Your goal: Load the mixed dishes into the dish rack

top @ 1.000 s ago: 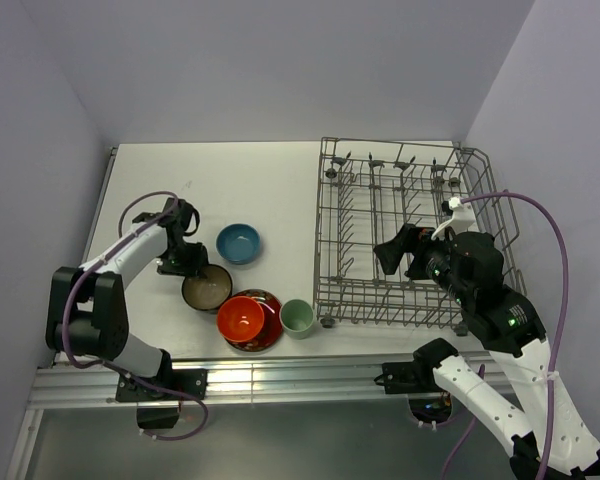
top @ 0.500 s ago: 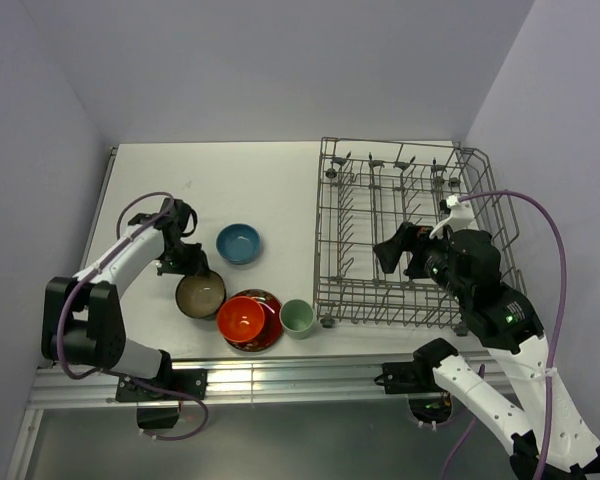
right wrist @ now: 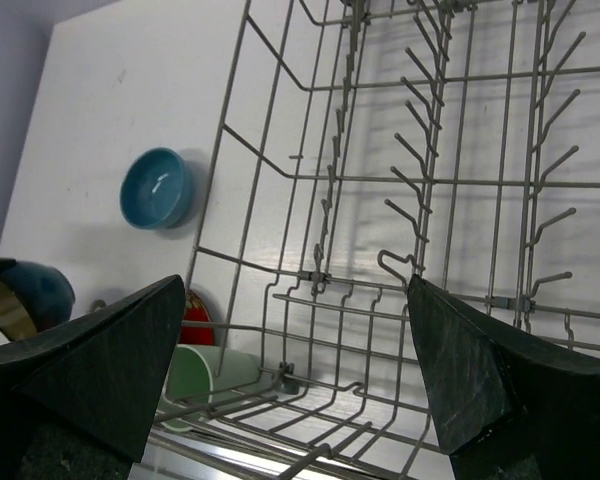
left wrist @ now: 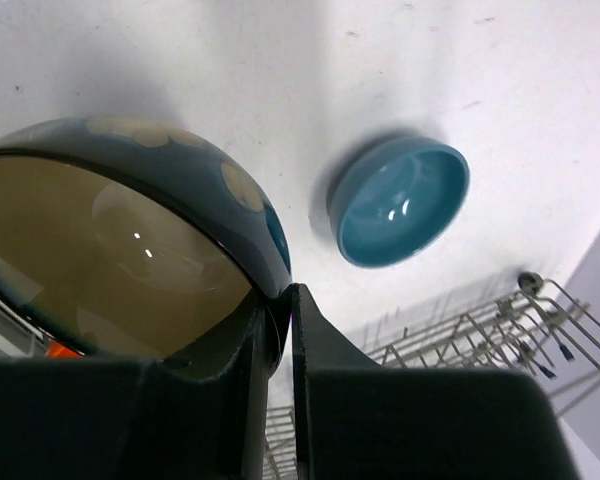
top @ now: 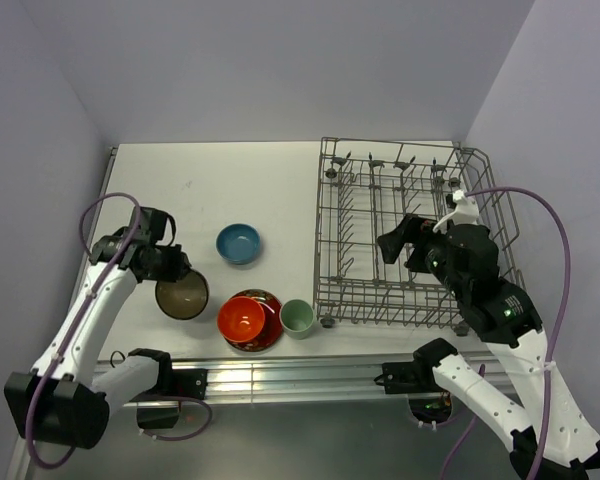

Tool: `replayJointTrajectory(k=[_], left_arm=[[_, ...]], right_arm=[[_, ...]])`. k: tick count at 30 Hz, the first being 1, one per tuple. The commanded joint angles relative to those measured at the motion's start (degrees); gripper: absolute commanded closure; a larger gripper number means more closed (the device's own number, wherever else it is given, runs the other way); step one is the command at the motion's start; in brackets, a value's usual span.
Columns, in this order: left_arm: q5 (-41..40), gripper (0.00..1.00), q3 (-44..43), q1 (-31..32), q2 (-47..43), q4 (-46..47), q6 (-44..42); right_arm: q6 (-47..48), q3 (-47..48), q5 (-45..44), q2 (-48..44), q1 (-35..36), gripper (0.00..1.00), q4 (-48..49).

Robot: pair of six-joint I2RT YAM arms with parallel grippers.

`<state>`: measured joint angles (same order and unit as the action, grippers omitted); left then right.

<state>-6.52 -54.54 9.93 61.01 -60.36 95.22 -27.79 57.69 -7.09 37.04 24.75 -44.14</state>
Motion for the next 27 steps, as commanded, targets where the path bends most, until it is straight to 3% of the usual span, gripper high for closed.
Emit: replayJointTrajectory(k=[1,8,13,20,24,27], left_arm=[[-0.34,1.0,-3.72,0.0,-4.22,-2.75,-1.08],[0.99,1.0,-8.2,0.52,-10.91,1.81,-5.57],[1.95,1.0,-9.0,0.79,-17.06,14.11,-9.52],[10.03,1.0,-1.46,1.14,-20.84,42.12,-10.23],[10.92,1.0,5.23,2.11,-22.87,58.74,-8.56],[13.37,1.0,8.84,2.28,-23.13,74.03,-7.25]], right_arm=[[-1.12,4.53,-0.65,1.02,0.03,0.0,2.57],[-6.3,9.1,5.33,6.47,0.03,0.0,2.48],[-12.8,9.2,10.42,5.07,0.03,0.02,8.36],[-30.79,2.7,21.49,3.92,0.03,0.04,26.53],[-42.15,-1.61,29.22,5.59,0.21,0.07,43.91],[-48.66,-3.73,28.11,6.47,2.04,0.08,53.86]])
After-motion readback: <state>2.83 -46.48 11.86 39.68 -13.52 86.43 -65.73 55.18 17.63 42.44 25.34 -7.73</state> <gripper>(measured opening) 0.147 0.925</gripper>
